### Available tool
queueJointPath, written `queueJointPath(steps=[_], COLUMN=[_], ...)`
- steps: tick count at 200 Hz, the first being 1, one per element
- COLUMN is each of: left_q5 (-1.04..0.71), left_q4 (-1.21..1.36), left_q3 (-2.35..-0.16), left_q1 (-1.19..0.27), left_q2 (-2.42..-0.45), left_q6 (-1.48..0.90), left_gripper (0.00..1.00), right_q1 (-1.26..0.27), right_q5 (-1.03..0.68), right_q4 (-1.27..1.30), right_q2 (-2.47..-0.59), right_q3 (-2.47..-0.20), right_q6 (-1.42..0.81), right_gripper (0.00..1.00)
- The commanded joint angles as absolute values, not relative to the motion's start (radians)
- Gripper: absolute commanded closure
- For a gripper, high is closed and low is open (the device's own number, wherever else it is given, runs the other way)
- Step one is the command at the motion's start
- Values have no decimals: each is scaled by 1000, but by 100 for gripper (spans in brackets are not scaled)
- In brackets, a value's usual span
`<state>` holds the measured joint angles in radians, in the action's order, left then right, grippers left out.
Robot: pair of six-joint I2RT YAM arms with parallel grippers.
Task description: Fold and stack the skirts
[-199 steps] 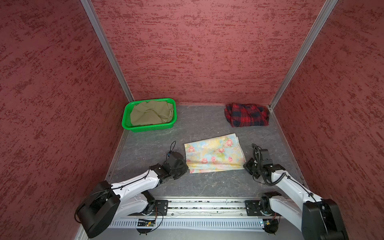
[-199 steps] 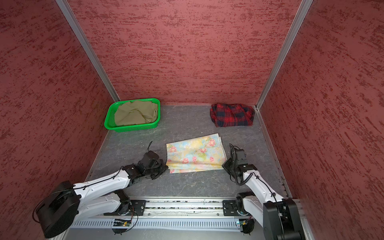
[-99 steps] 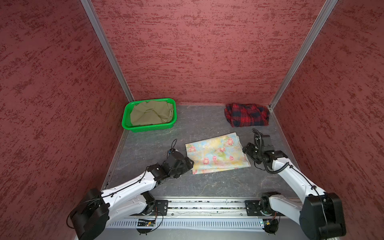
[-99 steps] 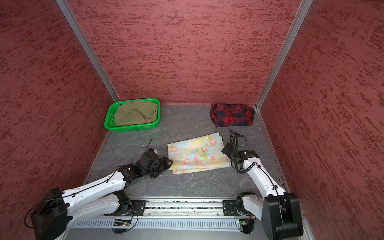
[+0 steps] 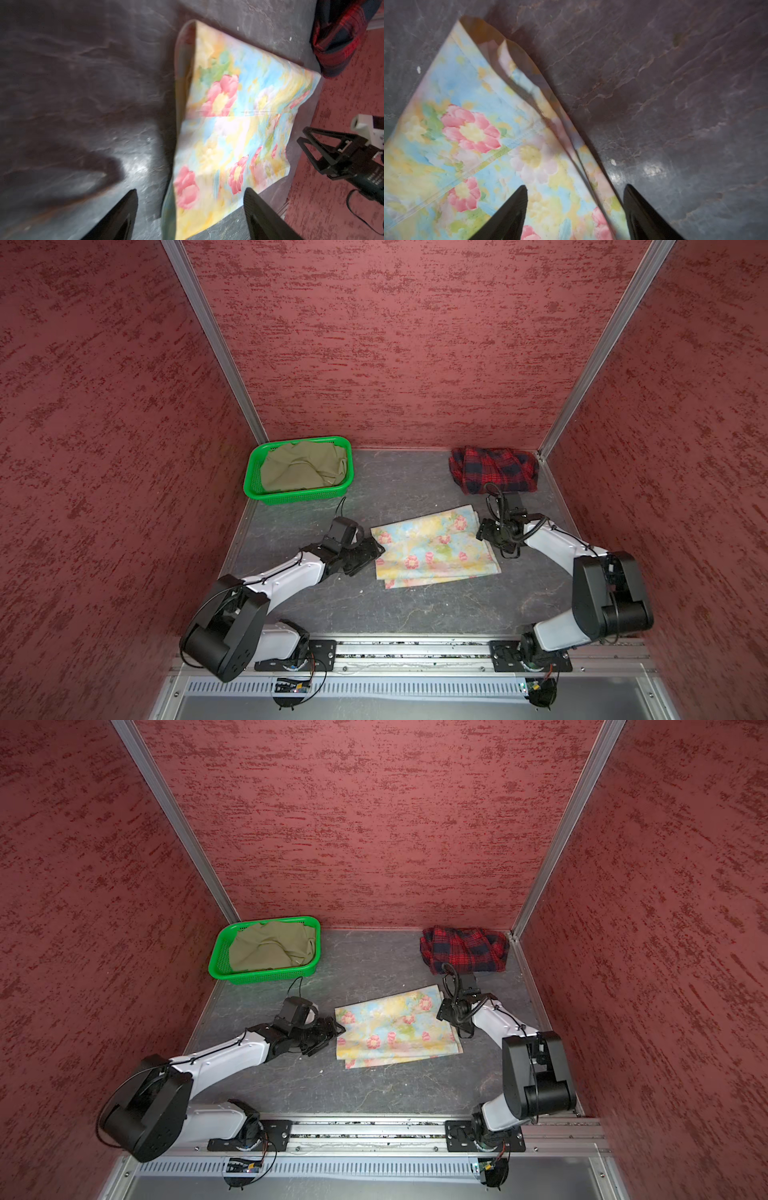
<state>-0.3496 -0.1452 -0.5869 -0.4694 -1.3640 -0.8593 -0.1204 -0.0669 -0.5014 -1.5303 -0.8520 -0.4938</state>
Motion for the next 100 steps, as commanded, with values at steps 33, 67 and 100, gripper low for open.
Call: queueJointPath(steps=[33,67,100], left_q5=[-424,-409,-422], left_q4=[-114,-180,-181], left_q3=[-643,-689,-713], left_q1=[-487,-521,-555], left_q2=[-1517,-1578,-1618], left_q6=[-717,-667,-677], left_gripper=[26,30,32], right_q1=[-116,-116,-116], right_q5=[-53,-78,-130], right_q4=[-450,-429,-395], right_q2=[-1609,-1659,-1687], right_q3=[-860,-868,-851], right_q6=[-462,-450,-444], right_gripper=[29,31,33])
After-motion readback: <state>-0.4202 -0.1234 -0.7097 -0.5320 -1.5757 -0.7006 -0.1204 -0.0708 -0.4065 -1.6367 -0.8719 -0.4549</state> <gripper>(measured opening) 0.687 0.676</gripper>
